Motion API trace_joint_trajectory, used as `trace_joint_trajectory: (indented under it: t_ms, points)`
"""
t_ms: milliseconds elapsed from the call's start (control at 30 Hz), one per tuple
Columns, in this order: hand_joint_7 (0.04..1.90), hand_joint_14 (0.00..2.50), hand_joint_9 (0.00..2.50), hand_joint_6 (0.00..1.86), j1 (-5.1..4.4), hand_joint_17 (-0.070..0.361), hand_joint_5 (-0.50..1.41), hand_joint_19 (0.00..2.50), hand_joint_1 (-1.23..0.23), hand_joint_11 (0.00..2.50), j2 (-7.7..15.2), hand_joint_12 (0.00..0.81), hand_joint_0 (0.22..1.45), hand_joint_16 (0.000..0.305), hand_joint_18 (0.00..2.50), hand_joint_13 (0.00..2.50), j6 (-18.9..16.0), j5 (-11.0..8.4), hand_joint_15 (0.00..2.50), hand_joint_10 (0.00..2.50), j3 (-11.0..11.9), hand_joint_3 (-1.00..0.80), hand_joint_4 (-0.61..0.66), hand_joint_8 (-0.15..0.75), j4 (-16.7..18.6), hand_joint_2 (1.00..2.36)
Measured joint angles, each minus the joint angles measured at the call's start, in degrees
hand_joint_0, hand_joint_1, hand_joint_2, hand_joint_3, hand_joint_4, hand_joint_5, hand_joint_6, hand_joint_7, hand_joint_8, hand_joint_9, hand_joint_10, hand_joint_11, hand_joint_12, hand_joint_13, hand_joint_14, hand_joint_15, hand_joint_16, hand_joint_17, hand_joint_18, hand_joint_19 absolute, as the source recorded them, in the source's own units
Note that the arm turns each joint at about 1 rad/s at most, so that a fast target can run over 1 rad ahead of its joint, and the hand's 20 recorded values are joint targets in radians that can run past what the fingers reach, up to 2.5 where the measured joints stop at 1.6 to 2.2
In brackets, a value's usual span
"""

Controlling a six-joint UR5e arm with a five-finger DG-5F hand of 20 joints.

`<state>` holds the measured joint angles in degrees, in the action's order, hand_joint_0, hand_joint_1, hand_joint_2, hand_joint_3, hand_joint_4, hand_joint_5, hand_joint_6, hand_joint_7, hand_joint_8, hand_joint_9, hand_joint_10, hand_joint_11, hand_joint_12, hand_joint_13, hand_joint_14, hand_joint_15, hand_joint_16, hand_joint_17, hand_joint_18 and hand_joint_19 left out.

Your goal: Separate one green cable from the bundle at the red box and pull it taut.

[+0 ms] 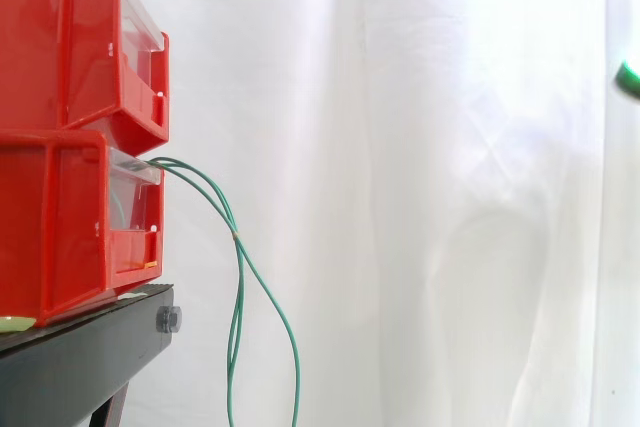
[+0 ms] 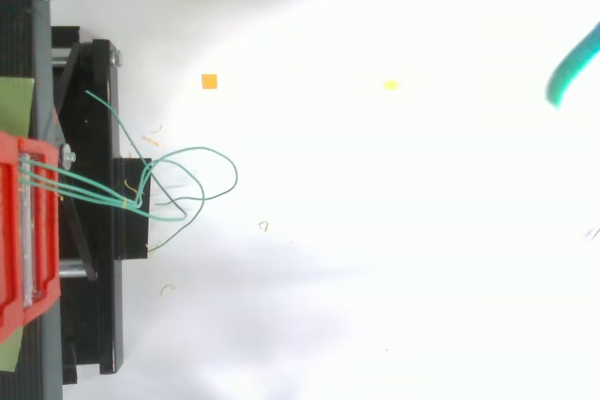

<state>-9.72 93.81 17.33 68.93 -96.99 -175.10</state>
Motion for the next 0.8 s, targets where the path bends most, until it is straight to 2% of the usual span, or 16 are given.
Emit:
trace_joint_trajectory:
  t_ms: [100, 167, 233, 267, 367, 533, 800]
  points:
    - [0.65, 0.01, 1.54, 0.50, 0.89, 0.210, -0.18, 0.33, -0.41, 0.41, 3.78, 0.523, 0.35, 0.094, 1.93, 1.45, -4.45, 2.71, 0.44, 0.01, -0.14, -0.50, 0.25, 0.366, 3.54, 1.00]
    - [0.65, 0.01, 1.57, 0.50, 1.82, 0.210, -0.18, 0.33, -0.41, 0.43, 7.09, 0.525, 0.35, 0.094, 1.97, 1.47, -8.12, 5.16, 0.44, 0.01, -0.14, -0.50, 0.25, 0.366, 6.15, 1.00]
    - [0.65, 0.02, 1.61, 0.50, 2.31, 0.212, -0.18, 0.33, -0.41, 0.44, 9.24, 0.527, 0.35, 0.094, 2.06, 1.52, -10.27, 6.42, 0.45, 0.01, -0.11, -0.50, 0.26, 0.369, 8.07, 1.00]
    - [0.65, 0.02, 1.61, 0.50, 2.72, 0.211, -0.18, 0.33, -0.41, 0.44, 11.29, 0.528, 0.35, 0.094, 2.07, 1.54, -11.95, 7.34, 0.44, 0.01, -0.02, -0.50, 0.26, 0.374, 10.06, 1.00]
    - [0.65, 0.01, 1.63, 0.50, 3.36, 0.210, -0.18, 0.33, -0.40, 0.44, 14.08, 0.532, 0.35, 0.093, 2.10, 1.56, -14.88, 8.93, 0.46, 0.01, 0.67, -0.50, 0.27, 0.373, 12.87, 1.00]
    - [0.65, 0.01, 1.63, 0.50, 3.70, 0.210, -0.18, 0.32, -0.41, 0.43, 15.30, 0.532, 0.35, 0.093, 2.11, 1.56, -17.53, 10.21, 0.44, 0.01, 2.00, -0.50, 0.27, 0.371, 12.81, 1.00]
    - [0.65, 0.01, 1.61, 0.50, 4.12, 0.210, -0.18, 0.32, -0.41, 0.43, 15.60, 0.528, 0.35, 0.093, 2.08, 1.55, -18.12, 10.29, 0.44, 0.01, 5.04, -0.50, 0.27, 0.373, 9.43, 1.00]
